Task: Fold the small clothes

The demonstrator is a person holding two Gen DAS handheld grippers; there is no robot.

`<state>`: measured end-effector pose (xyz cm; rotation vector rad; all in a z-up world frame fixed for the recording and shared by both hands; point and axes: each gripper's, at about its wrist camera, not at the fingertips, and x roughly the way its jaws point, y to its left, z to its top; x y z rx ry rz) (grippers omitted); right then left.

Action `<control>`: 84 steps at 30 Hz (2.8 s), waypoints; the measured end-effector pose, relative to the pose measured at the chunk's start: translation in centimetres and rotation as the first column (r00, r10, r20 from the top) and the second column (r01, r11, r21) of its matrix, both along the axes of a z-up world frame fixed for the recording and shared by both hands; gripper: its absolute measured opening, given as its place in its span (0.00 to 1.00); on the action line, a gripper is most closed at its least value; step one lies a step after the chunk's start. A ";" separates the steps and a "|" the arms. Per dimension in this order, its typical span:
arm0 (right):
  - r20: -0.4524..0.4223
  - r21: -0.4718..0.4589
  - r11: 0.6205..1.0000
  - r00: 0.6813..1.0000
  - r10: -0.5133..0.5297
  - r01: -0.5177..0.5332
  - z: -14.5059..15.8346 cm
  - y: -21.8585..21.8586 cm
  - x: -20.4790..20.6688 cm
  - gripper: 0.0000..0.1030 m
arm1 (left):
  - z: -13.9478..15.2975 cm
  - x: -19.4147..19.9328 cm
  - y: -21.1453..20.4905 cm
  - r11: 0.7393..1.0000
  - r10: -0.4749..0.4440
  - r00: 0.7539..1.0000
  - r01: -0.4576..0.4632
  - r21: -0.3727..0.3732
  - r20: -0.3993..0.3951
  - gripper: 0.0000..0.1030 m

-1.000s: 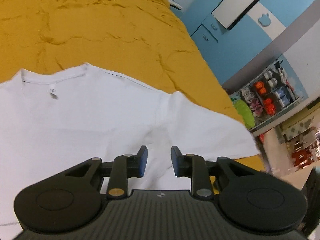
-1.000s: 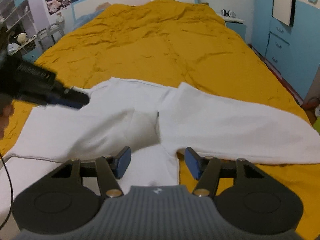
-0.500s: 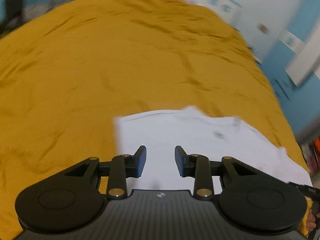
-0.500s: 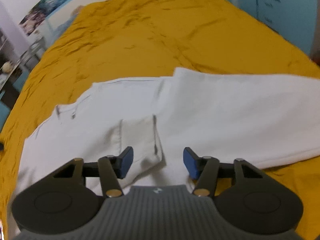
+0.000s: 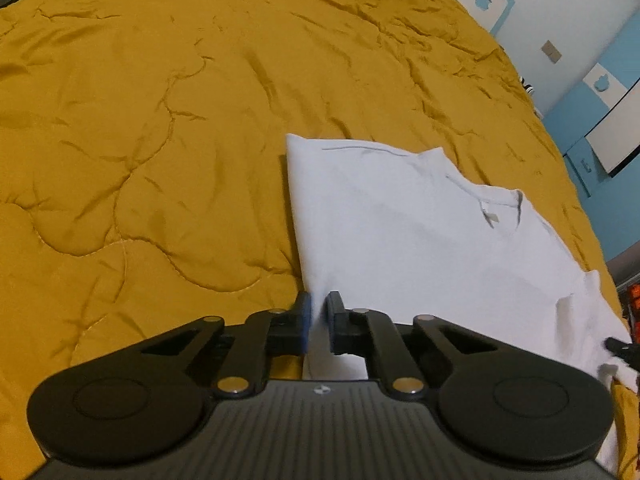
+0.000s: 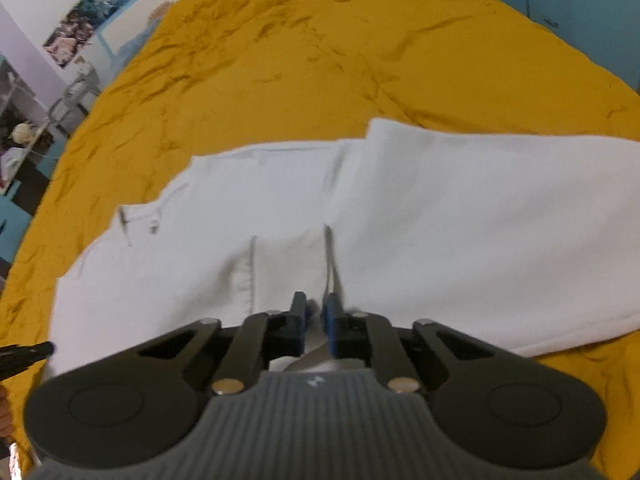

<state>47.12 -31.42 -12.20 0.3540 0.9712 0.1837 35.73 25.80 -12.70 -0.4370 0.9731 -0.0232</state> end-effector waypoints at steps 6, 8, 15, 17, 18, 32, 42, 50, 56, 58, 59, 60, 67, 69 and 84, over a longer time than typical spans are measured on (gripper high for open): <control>-0.006 -0.058 0.996 0.998 0.062 -0.062 1.1 -0.4 -2.0 0.00 | -0.4 0.5 -0.8 1.000 0.010 1.000 -0.009 0.023 -0.023 0.06; -0.075 -0.117 0.989 0.994 0.080 -0.088 -0.6 0.0 -2.3 0.00 | -0.5 0.5 -0.7 1.000 0.018 0.999 -0.018 0.020 -0.029 0.06; -0.010 -0.075 0.996 0.999 0.049 -0.050 0.9 -0.8 -2.0 0.30 | 1.9 0.8 -0.1 1.000 0.019 0.999 -0.019 -0.013 0.046 0.11; 0.005 -0.078 0.996 0.999 0.042 -0.041 1.2 -0.5 -1.1 0.37 | 2.3 1.5 0.6 0.998 0.062 0.995 -0.060 -0.034 0.076 0.24; 0.008 -0.067 0.997 0.999 0.034 -0.033 1.1 -0.4 -0.6 0.39 | 2.3 2.0 1.0 0.995 0.091 0.993 -0.086 -0.053 0.081 0.28; 0.031 0.004 1.000 0.999 0.028 -0.028 -1.8 0.1 2.5 0.06 | -0.2 5.8 2.9 0.987 0.125 0.984 -0.110 -0.121 0.129 0.03; 0.019 -0.037 0.999 1.000 0.022 -0.022 -2.8 2.5 3.3 0.10 | 0.1 7.0 4.2 0.997 0.080 0.994 -0.079 -0.011 0.079 0.08; 0.027 -0.054 0.998 0.999 0.042 -0.041 -1.2 1.8 0.0 0.31 | 4.7 1.4 1.4 0.985 -0.164 0.977 0.154 0.082 0.139 0.23; 0.003 -0.007 1.000 1.000 0.027 -0.027 -1.5 1.4 -3.0 0.32 | 6.0 -4.8 -2.7 0.892 -0.401 0.914 0.375 0.251 0.058 0.39; -0.013 0.019 1.000 1.000 0.009 -0.009 -1.9 1.2 -3.4 0.32 | 5.5 -6.5 -3.8 0.853 -0.445 0.895 0.418 0.312 0.020 0.46; -0.014 0.032 0.999 1.000 0.000 0.000 -2.1 1.1 -3.7 0.33 | 5.1 -7.4 -4.5 0.832 -0.464 0.886 0.434 0.346 0.004 0.50; -0.012 0.041 0.999 1.000 -0.007 0.008 -2.1 1.0 -3.9 0.34 | 4.6 -7.9 -5.2 0.815 -0.478 0.878 0.447 0.369 -0.009 0.51; -0.015 0.104 0.993 0.999 -0.050 0.052 -2.6 0.7 -3.9 0.39 | 0.8 -8.3 -7.8 0.734 -0.469 0.882 0.414 0.539 -0.039 0.43; -0.033 0.122 0.991 0.998 -0.059 0.062 -3.0 0.7 -3.6 0.39 | 0.4 -7.8 -7.6 0.757 -0.451 0.892 0.396 0.520 -0.024 0.27; -0.051 0.096 0.994 0.998 -0.045 0.050 -3.3 2.1 -5.2 0.02 | 0.0 -8.6 -4.8 0.834 -0.334 0.942 0.296 0.466 0.000 0.08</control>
